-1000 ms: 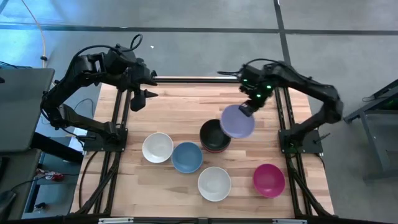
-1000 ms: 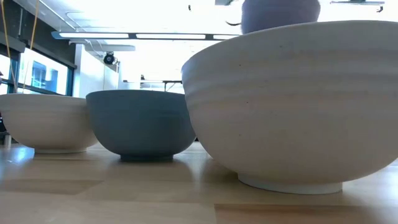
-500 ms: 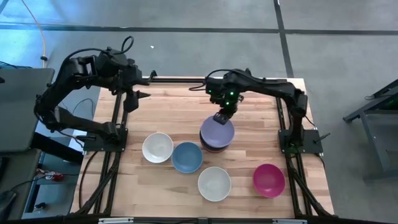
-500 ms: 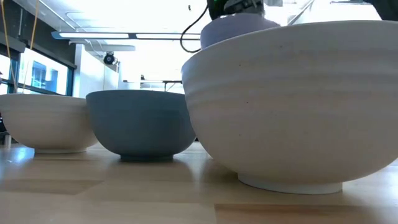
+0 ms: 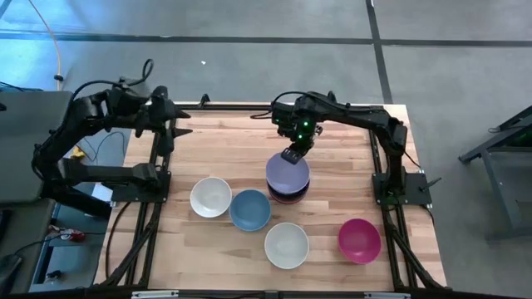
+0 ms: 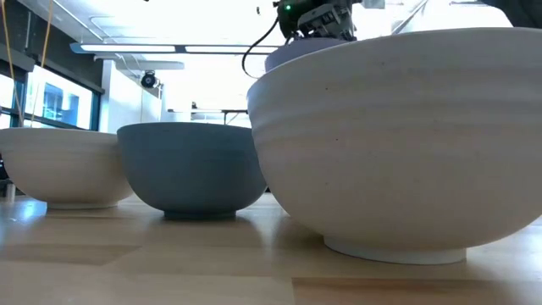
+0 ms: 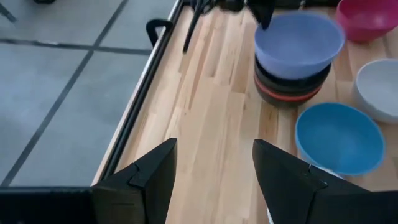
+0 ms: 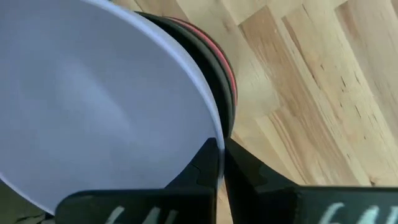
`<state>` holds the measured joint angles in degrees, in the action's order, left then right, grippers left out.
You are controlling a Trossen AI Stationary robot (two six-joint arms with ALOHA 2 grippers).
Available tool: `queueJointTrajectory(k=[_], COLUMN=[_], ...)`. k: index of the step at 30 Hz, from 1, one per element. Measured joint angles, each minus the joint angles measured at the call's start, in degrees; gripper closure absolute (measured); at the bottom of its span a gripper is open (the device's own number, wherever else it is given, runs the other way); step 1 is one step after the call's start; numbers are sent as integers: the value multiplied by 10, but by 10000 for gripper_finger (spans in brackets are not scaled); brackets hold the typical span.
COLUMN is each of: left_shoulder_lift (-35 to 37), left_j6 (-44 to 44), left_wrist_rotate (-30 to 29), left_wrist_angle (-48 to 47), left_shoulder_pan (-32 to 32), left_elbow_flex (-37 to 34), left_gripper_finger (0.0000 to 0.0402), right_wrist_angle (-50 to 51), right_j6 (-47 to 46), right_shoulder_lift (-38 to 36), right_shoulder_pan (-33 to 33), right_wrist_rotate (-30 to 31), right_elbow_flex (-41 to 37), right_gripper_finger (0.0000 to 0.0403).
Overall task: Nest bowls inside each other
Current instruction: Stack the purple bowl on the black bowl
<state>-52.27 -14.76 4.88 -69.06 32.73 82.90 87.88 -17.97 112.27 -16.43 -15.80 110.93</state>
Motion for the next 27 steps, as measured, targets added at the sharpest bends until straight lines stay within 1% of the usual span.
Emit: queueJointTrajectory(k=[10,19,24,27], left_shoulder_lift=[10,12,12,12], left_j6=[11,11,11,11], left_wrist_rotate=[5,5,13,27], left_wrist_angle=[0,-1,-1,-1], left_shoulder_pan=[2,2,2,2], left_elbow_flex=[-1,-1,-1,-1], left_gripper_finger=[204,204,204,204], right_wrist_angle=[0,3,-8,-20], right_j6=[14,15,13,15], right_shoulder_lift=[32,34,33,33], right_shoulder_pan=[2,3,3,3], right_wrist_rotate=[6,21,20,4], right_elbow_flex=[-3,-5,-36,-65], right_gripper_finger=[403,403,403,403])
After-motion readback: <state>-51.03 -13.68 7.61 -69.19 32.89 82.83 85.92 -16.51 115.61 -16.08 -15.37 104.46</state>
